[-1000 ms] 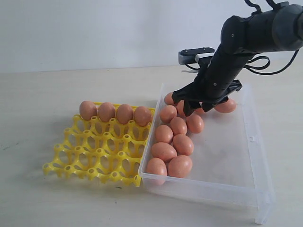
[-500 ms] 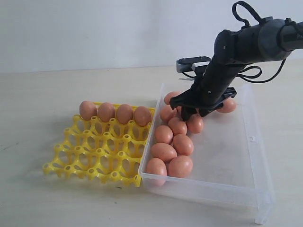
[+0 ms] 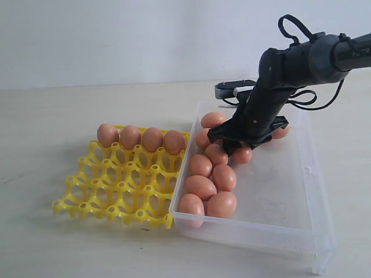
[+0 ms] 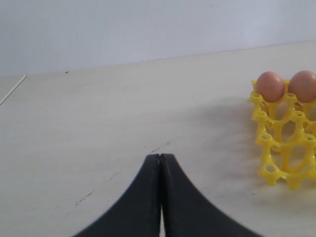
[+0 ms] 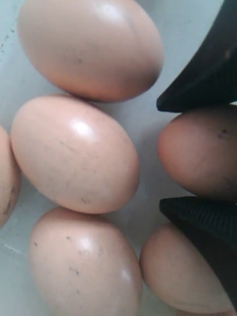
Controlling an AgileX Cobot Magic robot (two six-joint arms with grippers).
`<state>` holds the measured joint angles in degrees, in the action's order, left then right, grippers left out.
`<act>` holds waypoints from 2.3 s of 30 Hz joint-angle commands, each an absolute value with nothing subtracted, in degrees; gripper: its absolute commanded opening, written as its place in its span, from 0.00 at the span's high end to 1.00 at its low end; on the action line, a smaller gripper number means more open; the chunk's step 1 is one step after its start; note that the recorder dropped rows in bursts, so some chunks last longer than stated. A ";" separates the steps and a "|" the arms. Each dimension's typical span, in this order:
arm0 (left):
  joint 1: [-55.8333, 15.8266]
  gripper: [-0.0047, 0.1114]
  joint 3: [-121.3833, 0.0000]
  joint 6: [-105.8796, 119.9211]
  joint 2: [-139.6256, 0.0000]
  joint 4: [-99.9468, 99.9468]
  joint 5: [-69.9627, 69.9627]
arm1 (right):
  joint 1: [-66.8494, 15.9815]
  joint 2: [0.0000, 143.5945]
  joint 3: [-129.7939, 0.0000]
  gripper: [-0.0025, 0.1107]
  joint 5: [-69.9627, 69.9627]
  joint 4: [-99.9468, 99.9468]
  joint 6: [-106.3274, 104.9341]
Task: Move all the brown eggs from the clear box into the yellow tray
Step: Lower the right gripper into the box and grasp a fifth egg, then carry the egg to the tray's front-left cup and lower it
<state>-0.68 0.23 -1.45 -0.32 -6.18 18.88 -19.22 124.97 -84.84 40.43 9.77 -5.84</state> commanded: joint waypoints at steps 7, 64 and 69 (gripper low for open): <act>-0.61 0.96 0.00 -1.70 0.00 -5.80 18.09 | -19.31 120.73 -83.54 0.98 36.37 10.35 -9.35; -0.61 0.96 0.00 -1.70 0.00 -5.80 18.09 | -46.65 134.99 -91.87 0.98 -10.87 12.50 -2.48; -0.61 0.96 0.00 -1.70 0.00 -5.80 18.09 | -46.65 134.99 -91.87 0.98 -11.51 12.41 -2.48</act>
<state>-0.68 0.23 -1.45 -0.32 -6.18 18.88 -46.59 134.99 -91.50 -10.46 12.85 -2.16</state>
